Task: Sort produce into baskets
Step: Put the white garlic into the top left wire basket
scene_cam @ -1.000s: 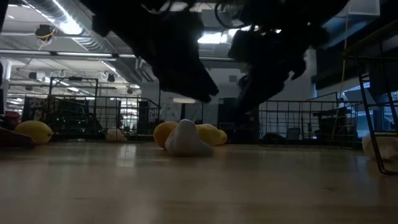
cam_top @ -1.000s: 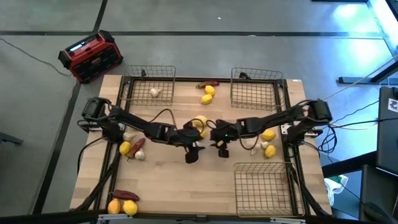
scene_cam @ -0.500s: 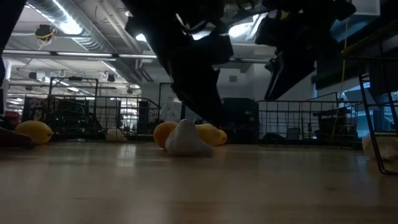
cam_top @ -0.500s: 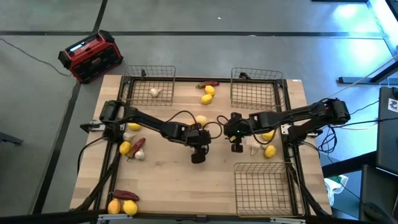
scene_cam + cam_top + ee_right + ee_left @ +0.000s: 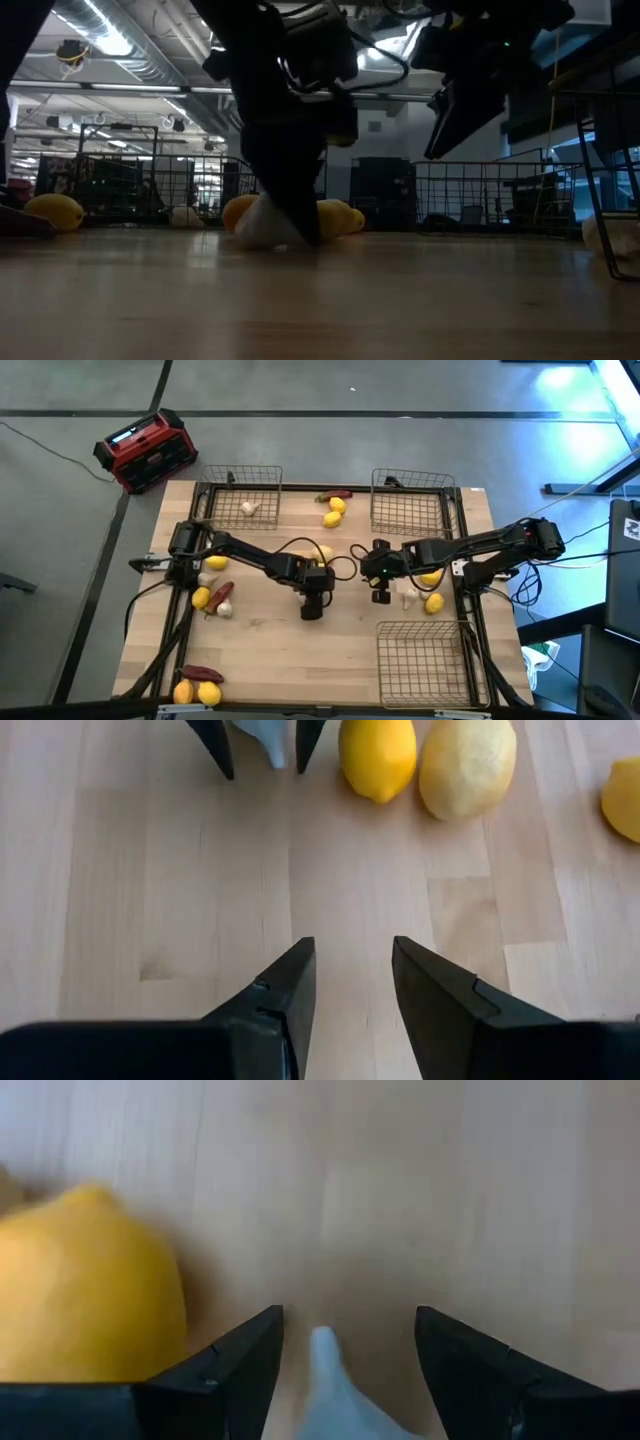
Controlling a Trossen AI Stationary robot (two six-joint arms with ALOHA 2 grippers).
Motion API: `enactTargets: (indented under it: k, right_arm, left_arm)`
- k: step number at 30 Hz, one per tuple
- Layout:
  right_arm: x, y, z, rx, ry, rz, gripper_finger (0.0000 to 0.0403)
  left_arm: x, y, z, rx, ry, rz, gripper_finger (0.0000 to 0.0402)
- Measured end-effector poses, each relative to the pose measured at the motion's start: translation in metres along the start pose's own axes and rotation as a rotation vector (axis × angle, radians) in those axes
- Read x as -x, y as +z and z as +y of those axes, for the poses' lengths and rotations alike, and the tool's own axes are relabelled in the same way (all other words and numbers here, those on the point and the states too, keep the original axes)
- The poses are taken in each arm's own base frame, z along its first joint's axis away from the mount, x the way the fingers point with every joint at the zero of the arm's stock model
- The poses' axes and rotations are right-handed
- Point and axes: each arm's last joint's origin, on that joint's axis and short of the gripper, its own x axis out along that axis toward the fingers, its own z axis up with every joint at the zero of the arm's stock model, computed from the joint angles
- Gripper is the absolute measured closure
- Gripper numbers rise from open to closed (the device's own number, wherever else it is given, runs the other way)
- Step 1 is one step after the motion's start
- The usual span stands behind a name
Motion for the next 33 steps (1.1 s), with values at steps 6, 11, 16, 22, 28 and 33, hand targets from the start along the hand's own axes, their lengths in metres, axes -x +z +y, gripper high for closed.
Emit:
enactTargets:
  k: [6,11,16,22,28,33]
  right_arm:
    - [0.000,0.001,0.000,-0.004,0.001,-0.010,0.0269]
    - [0.000,0.003,0.000,-0.008,0.002,-0.026,0.0269]
    - [0.000,0.004,0.000,-0.009,0.002,-0.037,0.0269]
    - [0.000,0.004,0.000,-0.012,0.003,-0.036,0.0269]
    - [0.000,0.003,0.000,-0.013,0.003,-0.036,0.0269]
    - [0.000,0.004,0.000,-0.013,0.003,-0.035,0.0269]
  left_arm:
    - [0.000,-0.004,0.002,0.001,0.021,0.046,0.0217]
    - [0.007,-0.002,0.002,0.007,0.034,0.109,0.0241]
    - [0.025,0.011,0.001,-0.009,0.040,0.137,0.0250]
    - [0.036,0.018,0.009,0.050,0.062,0.170,0.0250]
    - [0.030,0.010,0.021,0.128,0.068,0.213,0.0247]
    - [0.025,0.006,0.017,0.091,0.037,0.212,0.0247]
